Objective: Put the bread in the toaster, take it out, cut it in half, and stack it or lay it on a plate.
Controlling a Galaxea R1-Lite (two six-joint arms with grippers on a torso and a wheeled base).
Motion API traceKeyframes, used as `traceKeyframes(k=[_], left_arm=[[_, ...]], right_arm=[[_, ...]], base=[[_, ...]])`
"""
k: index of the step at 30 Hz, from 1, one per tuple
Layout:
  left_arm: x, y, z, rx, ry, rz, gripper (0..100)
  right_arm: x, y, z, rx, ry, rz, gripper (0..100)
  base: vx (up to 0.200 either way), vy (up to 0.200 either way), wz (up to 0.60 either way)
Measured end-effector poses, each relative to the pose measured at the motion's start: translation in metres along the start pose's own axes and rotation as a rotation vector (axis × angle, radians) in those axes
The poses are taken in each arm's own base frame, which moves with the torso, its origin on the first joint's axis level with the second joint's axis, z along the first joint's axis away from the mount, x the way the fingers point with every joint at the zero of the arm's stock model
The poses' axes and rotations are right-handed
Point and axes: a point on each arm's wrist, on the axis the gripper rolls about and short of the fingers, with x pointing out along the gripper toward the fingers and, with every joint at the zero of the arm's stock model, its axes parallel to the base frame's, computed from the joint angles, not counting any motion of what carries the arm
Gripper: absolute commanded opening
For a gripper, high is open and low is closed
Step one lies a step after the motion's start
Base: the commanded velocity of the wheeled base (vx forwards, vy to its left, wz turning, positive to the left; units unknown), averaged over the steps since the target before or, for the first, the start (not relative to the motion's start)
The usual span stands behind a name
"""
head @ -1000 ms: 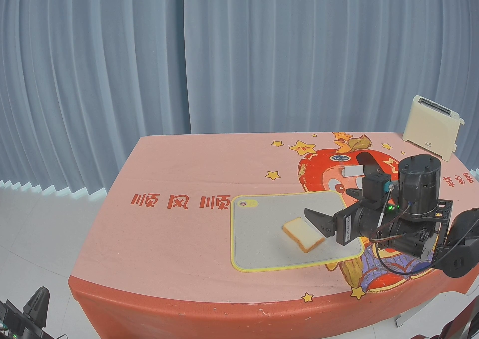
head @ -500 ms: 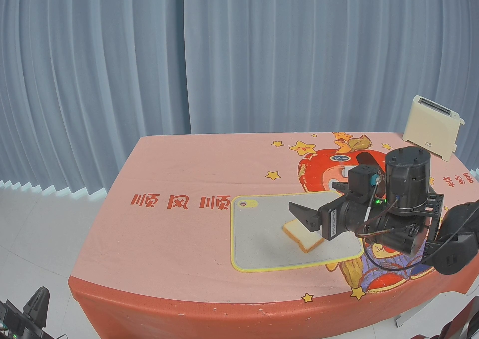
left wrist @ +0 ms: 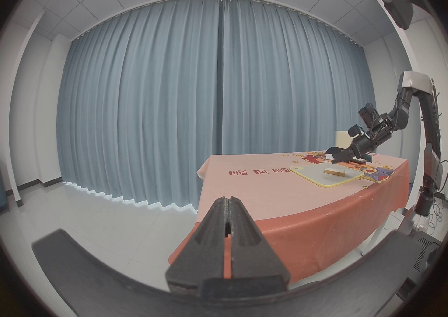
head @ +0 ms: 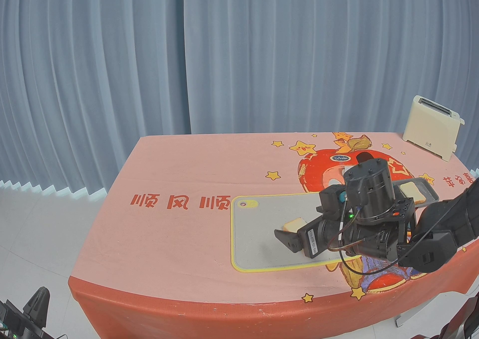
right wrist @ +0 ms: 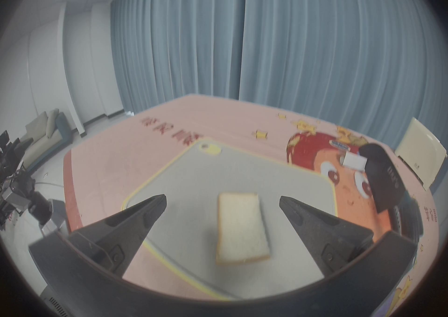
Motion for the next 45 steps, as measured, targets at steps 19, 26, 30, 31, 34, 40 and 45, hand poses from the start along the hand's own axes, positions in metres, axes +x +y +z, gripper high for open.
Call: traceKeyframes(k=[19, 26, 30, 31, 34, 40, 45], left_arm=[[0.000, 0.000, 0.000, 0.000, 0.000, 0.001, 0], [0.000, 0.000, 0.000, 0.000, 0.000, 0.000, 0], [0.000, 0.000, 0.000, 0.000, 0.000, 0.000, 0], [0.000, 0.000, 0.000, 0.000, 0.000, 0.000, 0], [0.000, 0.000, 0.000, 0.000, 0.000, 0.000, 0], [0.000, 0.000, 0.000, 0.000, 0.000, 0.001, 0], [0.000, 0.000, 0.000, 0.000, 0.000, 0.000, 0]], right_arm=[[0.007, 0.029, 0.014, 0.007, 0.115, 0.059, 100], [0.014, 0.031, 0.011, 0.005, 0.133, 0.057, 100], [0.018, 0.031, 0.008, 0.018, 0.149, 0.050, 100], [0.019, 0.032, 0.007, 0.020, 0.152, 0.048, 100], [0.021, 0.032, 0.005, 0.019, 0.159, 0.045, 100], [0.025, 0.032, 0.000, 0.018, 0.179, 0.035, 100], [0.028, 0.032, -0.003, 0.036, 0.191, 0.030, 100]], base=[[0.000, 0.000, 0.00], [0.000, 0.000, 0.00], [0.000, 0.000, 0.00], [0.000, 0.000, 0.00], [0.000, 0.000, 0.00], [0.000, 0.000, 0.00], [0.000, 0.000, 0.00]])
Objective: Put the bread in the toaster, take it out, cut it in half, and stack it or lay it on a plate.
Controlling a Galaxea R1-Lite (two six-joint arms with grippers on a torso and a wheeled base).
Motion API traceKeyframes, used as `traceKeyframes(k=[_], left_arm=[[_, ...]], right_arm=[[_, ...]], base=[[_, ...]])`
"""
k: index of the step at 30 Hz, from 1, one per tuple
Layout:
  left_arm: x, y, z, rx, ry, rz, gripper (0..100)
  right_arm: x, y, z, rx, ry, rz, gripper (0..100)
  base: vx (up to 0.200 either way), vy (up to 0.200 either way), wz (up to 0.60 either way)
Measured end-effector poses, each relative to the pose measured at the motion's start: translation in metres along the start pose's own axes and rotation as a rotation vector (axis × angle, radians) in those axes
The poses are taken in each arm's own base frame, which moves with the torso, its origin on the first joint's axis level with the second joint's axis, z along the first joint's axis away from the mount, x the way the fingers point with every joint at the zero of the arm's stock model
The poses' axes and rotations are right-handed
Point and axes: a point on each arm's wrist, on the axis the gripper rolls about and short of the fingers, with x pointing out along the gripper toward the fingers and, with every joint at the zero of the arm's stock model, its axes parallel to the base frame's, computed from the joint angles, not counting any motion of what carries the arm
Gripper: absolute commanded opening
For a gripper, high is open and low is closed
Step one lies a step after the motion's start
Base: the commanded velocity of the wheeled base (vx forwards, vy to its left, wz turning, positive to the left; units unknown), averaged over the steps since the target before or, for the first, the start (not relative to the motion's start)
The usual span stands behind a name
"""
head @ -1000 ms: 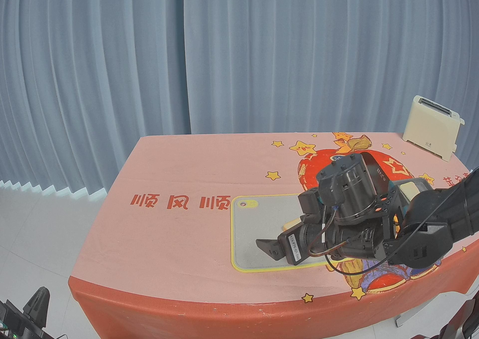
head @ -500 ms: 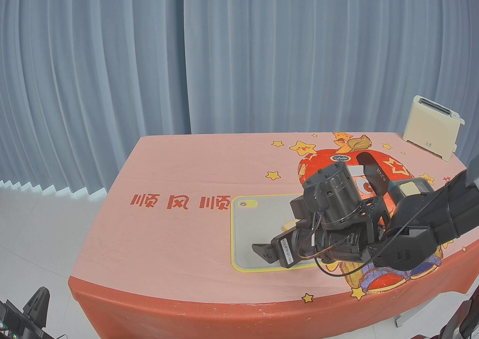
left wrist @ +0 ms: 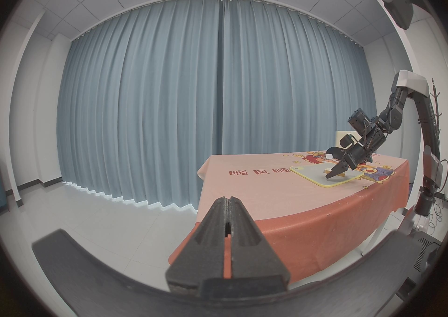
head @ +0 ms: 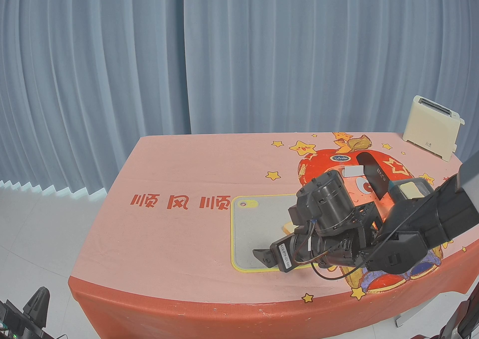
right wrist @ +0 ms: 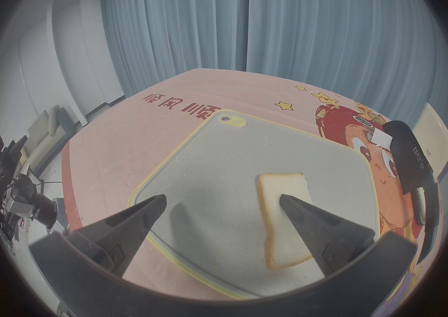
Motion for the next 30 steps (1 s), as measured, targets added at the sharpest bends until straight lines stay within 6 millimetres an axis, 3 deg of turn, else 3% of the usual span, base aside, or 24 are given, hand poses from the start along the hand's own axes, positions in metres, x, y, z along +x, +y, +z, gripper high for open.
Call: traceKeyframes(k=[5, 6, 21, 30], left_arm=[[0.000, 0.000, 0.000, 0.000, 0.000, 0.000, 0], [0.000, 0.000, 0.000, 0.000, 0.000, 0.000, 0], [0.000, 0.000, 0.000, 0.000, 0.000, 0.000, 0], [0.000, 0.000, 0.000, 0.000, 0.000, 0.000, 0]], right_arm=[[0.003, 0.000, -0.002, 0.000, 0.011, -0.005, 100], [0.004, 0.001, -0.003, -0.001, 0.012, -0.005, 0], [0.000, 0.002, -0.001, 0.001, 0.005, -0.003, 0], [-0.027, -0.003, 0.013, 0.022, -0.080, 0.012, 0]], base=[[0.000, 0.000, 0.00], [0.000, 0.000, 0.00], [0.000, 0.000, 0.00], [0.000, 0.000, 0.00]])
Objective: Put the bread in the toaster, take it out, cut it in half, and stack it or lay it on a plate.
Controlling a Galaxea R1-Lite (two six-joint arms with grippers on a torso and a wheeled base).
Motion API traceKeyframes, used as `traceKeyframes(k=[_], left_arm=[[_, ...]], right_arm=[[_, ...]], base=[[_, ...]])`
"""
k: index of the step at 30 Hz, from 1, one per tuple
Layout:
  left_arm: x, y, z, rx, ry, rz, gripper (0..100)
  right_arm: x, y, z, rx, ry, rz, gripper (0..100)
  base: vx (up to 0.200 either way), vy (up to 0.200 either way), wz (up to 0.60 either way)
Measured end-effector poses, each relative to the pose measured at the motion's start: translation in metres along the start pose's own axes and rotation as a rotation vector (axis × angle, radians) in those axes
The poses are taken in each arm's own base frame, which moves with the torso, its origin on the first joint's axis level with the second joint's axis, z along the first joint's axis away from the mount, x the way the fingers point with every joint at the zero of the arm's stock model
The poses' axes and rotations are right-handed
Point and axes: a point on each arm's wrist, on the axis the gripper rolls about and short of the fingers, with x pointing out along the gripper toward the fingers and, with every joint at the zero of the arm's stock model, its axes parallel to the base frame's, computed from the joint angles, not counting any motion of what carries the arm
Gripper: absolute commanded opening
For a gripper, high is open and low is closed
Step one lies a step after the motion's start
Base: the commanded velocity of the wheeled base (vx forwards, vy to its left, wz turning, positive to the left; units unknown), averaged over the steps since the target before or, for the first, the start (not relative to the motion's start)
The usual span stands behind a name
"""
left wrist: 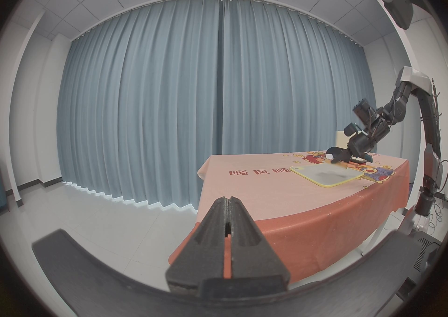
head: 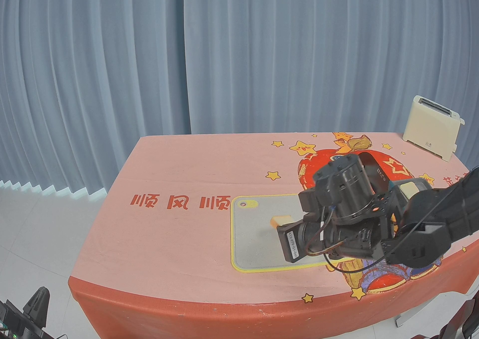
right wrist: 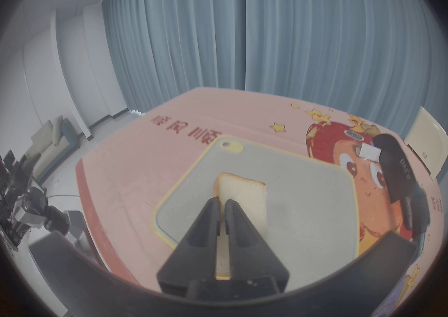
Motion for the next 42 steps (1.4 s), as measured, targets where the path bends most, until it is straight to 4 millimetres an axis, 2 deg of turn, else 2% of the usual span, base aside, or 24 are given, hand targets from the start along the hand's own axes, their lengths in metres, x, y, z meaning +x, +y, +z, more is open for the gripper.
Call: traceKeyframes(k=[4, 10, 17, 21, 32, 42], left_arm=[[0.000, 0.000, 0.000, 0.000, 0.000, 0.000, 0], [0.000, 0.000, 0.000, 0.000, 0.000, 0.001, 0], [0.000, 0.000, 0.000, 0.000, 0.000, 0.000, 0], [0.000, 0.000, 0.000, 0.000, 0.000, 0.000, 0], [0.000, 0.000, 0.000, 0.000, 0.000, 0.000, 0], [0.000, 0.000, 0.000, 0.000, 0.000, 0.000, 0]], right_arm=[[-0.021, -0.002, 0.010, 0.013, -0.061, 0.013, 0], [-0.055, -0.014, 0.011, 0.041, -0.129, 0.019, 0], [-0.106, -0.028, -0.002, 0.095, -0.207, 0.056, 0], [-0.127, -0.033, -0.014, 0.118, -0.232, 0.092, 0], [-0.144, -0.039, -0.024, 0.125, -0.266, 0.098, 0], [-0.145, -0.038, -0.025, 0.124, -0.265, 0.101, 0]], base=[[0.000, 0.000, 0.00], [0.000, 0.000, 0.00], [0.000, 0.000, 0.00], [0.000, 0.000, 0.00], [0.000, 0.000, 0.00], [0.000, 0.000, 0.00]])
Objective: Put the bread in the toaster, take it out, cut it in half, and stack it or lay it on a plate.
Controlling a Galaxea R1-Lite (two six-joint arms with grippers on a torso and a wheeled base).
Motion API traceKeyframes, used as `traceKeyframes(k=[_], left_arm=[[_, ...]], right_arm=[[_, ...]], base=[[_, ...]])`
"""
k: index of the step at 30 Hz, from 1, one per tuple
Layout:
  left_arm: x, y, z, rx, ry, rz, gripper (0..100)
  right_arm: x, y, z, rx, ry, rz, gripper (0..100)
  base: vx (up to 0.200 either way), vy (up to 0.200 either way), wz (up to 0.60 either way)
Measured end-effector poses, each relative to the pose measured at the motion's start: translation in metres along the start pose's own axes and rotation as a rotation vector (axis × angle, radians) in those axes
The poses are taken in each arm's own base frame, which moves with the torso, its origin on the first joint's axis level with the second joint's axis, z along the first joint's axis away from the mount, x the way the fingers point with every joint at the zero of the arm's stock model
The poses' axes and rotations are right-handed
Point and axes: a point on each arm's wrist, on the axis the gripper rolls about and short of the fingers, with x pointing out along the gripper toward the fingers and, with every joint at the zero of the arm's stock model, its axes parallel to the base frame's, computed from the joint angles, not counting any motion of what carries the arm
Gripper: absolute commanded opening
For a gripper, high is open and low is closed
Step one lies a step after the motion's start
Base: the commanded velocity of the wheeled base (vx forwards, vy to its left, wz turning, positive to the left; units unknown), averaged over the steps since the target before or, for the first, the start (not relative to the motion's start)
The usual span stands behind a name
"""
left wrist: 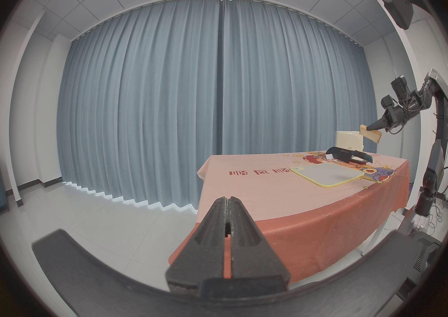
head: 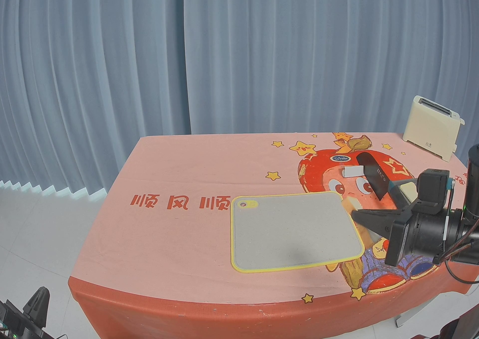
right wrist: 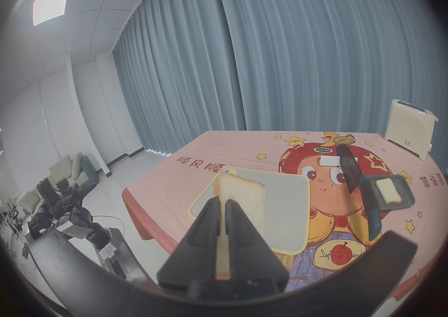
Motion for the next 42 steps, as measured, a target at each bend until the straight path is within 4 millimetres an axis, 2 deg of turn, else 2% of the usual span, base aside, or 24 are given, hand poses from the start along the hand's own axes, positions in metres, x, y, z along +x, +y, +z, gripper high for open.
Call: traceKeyframes(k=[26, 42], left_arm=[[0.000, 0.000, 0.000, 0.000, 0.000, 0.003, 0], [0.000, 0.000, 0.000, 0.000, 0.000, 0.003, 0]], right_arm=[[0.009, -0.001, -0.008, -0.014, 0.048, -0.015, 0], [0.010, -0.001, -0.010, -0.017, 0.056, -0.017, 0]], base=[[0.000, 0.000, 0.00], [0.000, -0.200, 0.00]])
